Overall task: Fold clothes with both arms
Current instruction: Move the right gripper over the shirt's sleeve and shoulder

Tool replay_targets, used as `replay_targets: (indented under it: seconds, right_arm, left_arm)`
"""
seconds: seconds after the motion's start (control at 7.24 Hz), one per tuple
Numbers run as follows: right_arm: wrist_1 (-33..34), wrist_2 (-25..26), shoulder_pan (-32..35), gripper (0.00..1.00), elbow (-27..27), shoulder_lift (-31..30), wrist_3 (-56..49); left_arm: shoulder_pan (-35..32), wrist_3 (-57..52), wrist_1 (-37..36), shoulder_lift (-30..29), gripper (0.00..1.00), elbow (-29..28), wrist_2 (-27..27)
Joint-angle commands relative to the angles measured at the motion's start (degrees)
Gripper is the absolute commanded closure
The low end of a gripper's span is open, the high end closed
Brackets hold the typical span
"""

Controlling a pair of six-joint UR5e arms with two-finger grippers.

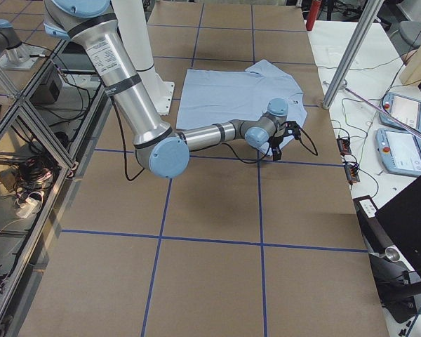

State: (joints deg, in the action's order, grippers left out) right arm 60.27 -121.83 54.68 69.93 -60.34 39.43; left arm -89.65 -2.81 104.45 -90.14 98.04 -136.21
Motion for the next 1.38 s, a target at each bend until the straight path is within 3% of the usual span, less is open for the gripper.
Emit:
replay_targets:
  seconds: [0.0, 0.14, 0.28, 0.41, 0.69, 1.1, 1.24]
  right_arm:
    - [0.03, -0.60, -0.37, 0.31, -0.94, -0.04, -0.23]
    - [0.03, -0.60, -0.37, 0.47, -1.03, 0.05, -0.14]
    - [0.03, -0.69, -0.46, 0.91, -0.94, 0.22, -0.14]
    - [0.03, -0.69, -0.46, 1.00, -1.29, 0.75, -0.23]
    - [-0.06, -1.04, -0.98, 1.00, -1.29, 0.84, -0.84]
    - [0.11, -5.43, -1.50, 1.00, -0.59, 8.28, 0.46]
    - [0.29, -5.26, -3.25, 1.00, -0.67, 11.18, 6.91]
  left_arm:
    - [0.00, 0.00, -0.04, 0.05, 0.00, 0.14, -0.11]
    - [0.00, 0.00, 0.05, -0.04, 0.00, 0.14, -0.11]
    - [0.00, 0.00, 0.05, -0.04, 0.00, -0.04, -0.11]
    - [0.00, 0.00, 0.05, 0.05, 0.00, 0.05, -0.11]
    - [0.00, -0.09, 0.05, 0.14, 0.00, 0.14, -0.11]
    - [0.00, 0.00, 0.05, -0.04, 0.00, 0.48, -0.20]
    - [0.00, 0.00, 0.05, -0.30, 0.00, 0.57, -0.20]
